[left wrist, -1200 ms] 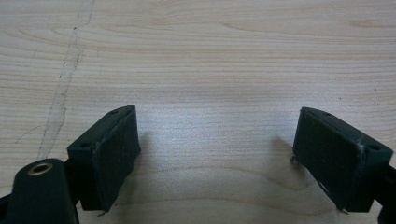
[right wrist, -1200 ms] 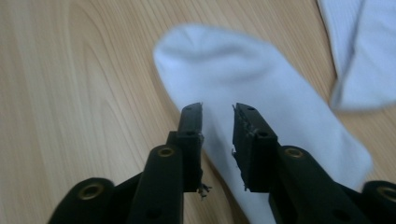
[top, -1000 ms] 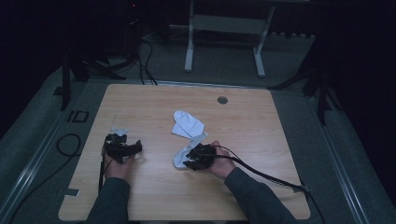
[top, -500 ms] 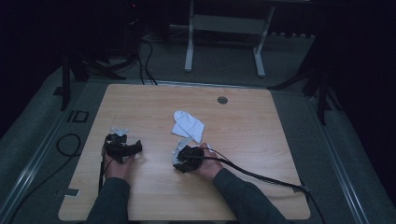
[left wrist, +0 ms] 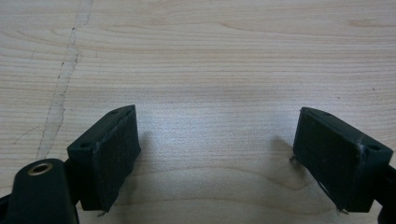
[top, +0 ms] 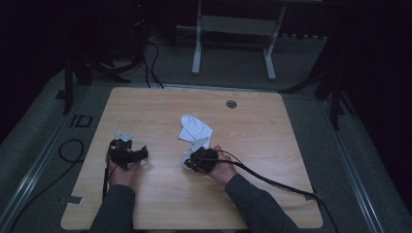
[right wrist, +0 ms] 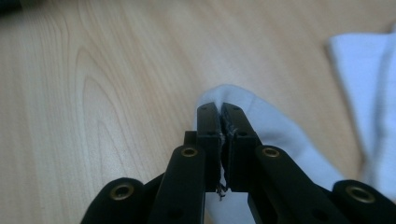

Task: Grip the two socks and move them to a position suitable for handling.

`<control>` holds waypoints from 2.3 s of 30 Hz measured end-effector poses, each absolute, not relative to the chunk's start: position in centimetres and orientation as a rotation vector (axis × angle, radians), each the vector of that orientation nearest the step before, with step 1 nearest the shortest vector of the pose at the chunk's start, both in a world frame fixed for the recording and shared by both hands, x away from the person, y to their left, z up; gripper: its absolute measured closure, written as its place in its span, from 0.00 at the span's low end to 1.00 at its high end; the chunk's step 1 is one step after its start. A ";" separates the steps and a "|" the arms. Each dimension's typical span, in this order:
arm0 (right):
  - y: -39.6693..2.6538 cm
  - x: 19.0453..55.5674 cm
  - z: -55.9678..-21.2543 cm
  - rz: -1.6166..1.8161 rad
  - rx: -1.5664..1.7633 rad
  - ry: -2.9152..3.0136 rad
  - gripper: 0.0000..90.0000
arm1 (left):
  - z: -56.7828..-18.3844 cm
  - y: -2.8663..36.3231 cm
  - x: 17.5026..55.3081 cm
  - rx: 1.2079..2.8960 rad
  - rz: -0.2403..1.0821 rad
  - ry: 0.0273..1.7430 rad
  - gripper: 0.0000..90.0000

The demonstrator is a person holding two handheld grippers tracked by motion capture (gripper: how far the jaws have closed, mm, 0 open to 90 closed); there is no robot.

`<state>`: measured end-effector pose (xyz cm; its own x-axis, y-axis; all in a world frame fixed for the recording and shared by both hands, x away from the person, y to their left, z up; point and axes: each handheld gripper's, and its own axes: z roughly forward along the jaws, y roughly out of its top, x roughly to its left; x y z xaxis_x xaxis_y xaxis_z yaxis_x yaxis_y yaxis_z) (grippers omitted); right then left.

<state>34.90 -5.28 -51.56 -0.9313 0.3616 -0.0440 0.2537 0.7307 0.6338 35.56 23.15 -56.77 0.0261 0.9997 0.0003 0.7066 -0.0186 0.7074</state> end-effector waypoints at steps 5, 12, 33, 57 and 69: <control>-8.8 35.4 -50.0 1.023 0.604 2.683 0.96 | -56.8 23.1 35.6 1.779 0.718 1.733 0.16; -12.4 35.8 -49.3 1.014 0.704 2.622 0.96 | -56.8 23.1 35.6 1.779 0.719 1.733 0.16; -23.4 36.5 -46.3 0.976 0.944 2.388 0.96 | -56.8 23.1 35.5 1.779 0.719 1.732 0.16; -24.9 35.8 -49.5 0.804 0.997 2.445 0.82 | -56.8 23.1 35.5 1.779 0.719 1.732 0.16; -21.9 34.8 -53.9 0.637 0.888 2.616 0.96 | -56.8 23.1 35.5 1.782 0.718 1.731 0.16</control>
